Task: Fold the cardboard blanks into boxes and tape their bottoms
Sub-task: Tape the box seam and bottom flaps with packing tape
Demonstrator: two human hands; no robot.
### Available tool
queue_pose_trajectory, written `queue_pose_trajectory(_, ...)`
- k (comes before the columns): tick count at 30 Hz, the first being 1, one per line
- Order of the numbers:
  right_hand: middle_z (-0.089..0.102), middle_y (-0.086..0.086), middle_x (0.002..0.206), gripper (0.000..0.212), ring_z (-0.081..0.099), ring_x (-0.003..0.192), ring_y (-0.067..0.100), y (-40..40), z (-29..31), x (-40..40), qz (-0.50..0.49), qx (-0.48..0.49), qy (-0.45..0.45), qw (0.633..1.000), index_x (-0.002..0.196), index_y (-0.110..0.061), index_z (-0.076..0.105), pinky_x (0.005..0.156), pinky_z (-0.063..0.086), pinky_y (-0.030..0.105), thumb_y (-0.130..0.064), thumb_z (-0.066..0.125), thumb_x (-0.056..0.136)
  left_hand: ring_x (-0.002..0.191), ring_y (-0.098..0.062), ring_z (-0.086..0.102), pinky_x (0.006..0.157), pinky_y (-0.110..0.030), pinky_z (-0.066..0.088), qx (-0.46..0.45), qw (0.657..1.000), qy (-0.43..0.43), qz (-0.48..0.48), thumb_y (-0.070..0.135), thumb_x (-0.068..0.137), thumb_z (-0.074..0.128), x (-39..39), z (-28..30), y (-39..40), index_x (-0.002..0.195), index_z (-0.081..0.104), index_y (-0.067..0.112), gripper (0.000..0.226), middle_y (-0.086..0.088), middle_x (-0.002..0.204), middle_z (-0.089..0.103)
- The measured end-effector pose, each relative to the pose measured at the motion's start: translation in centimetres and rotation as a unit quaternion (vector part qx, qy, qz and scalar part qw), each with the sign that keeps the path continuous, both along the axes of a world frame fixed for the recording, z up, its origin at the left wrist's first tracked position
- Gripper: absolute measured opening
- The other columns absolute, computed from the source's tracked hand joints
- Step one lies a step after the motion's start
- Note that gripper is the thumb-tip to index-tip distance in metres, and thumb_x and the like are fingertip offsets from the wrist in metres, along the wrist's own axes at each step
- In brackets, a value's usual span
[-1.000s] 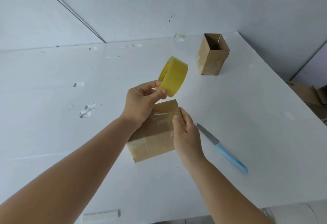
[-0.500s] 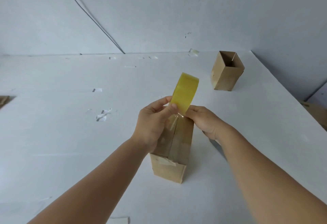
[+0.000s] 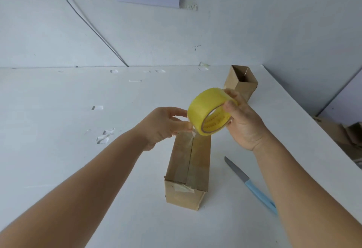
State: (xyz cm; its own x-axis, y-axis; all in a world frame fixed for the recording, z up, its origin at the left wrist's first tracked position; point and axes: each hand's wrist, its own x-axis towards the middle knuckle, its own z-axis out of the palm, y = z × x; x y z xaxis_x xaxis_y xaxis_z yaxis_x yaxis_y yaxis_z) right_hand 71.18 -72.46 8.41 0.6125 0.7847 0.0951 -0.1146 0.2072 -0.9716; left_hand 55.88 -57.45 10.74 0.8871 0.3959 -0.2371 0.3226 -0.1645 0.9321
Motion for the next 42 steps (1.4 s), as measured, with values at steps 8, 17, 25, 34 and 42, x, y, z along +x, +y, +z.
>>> queue_pose_trajectory(8, 0.054, -0.006, 0.092, 0.070, 0.056, 0.084, 0.010, -1.1, 1.1, -0.8, -0.023, 0.028, -0.033, 0.999, 0.100, -0.036, 0.059, 0.076, 0.047, 0.029, -0.057, 0.089, 0.040, 0.068, -0.014, 0.046, 0.062, -0.021, 0.040, 0.061, 0.995, 0.076, -0.012, 0.028, 0.079, 0.076, 1.8, 0.3, 1.0, 0.072, 0.069, 0.018, 0.014, 0.004, 0.070, 0.057)
queue_pose_trajectory(17, 0.049, -0.007, 0.080, 0.065, 0.050, 0.074, 0.008, -1.2, 0.7, -0.8, -0.083, 0.009, -0.027, 0.996, 0.098, -0.034, 0.058, 0.082, 0.040, 0.035, -0.073, 0.076, 0.049, 0.070, -0.013, 0.059, 0.073, -0.023, 0.051, -0.110, 0.993, 0.032, 0.039, 0.013, 0.084, 0.069, 2.1, -1.0, 1.1, 0.090, 0.068, 0.006, 0.008, -0.001, 0.070, 0.060)
queue_pose_trajectory(25, 0.049, -0.011, 0.072, 0.015, 0.047, 0.068, 0.006, -1.5, 1.7, -1.3, -0.140, -0.054, -0.069, 0.986, 0.082, -0.030, 0.057, 0.070, 0.040, 0.028, -0.042, 0.050, 0.087, 0.069, -0.014, 0.057, 0.070, -0.022, 0.057, -0.023, 0.999, 0.045, 0.019, 0.007, 0.083, 0.068, 2.1, -1.0, 2.4, 0.084, 0.068, -0.008, 0.014, -0.009, 0.072, 0.060)
queue_pose_trajectory(34, 0.048, -0.012, 0.072, 0.011, 0.046, 0.065, 0.003, -3.3, 2.7, -0.7, -0.181, -0.208, -0.242, 0.930, 0.077, -0.030, 0.059, 0.063, 0.036, 0.022, -0.035, 0.064, 0.085, 0.071, -0.014, 0.056, 0.069, -0.020, 0.056, 0.077, 0.994, 0.078, -0.024, 0.005, 0.082, 0.067, 1.6, -0.3, 5.0, 0.090, 0.064, -0.018, 0.024, -0.011, 0.076, 0.057)
queue_pose_trajectory(42, 0.053, -0.009, 0.089, 0.010, 0.053, 0.085, 0.016, -3.7, 1.0, -1.2, -0.195, -0.329, -0.288, 0.878, 0.085, -0.029, 0.058, 0.067, 0.042, 0.030, -0.038, 0.063, 0.084, 0.070, -0.015, 0.056, 0.070, -0.021, 0.055, 0.087, 0.989, 0.110, -0.041, 0.005, 0.082, 0.068, 1.7, -1.0, 5.9, 0.100, 0.062, -0.017, 0.028, -0.012, 0.078, 0.058)
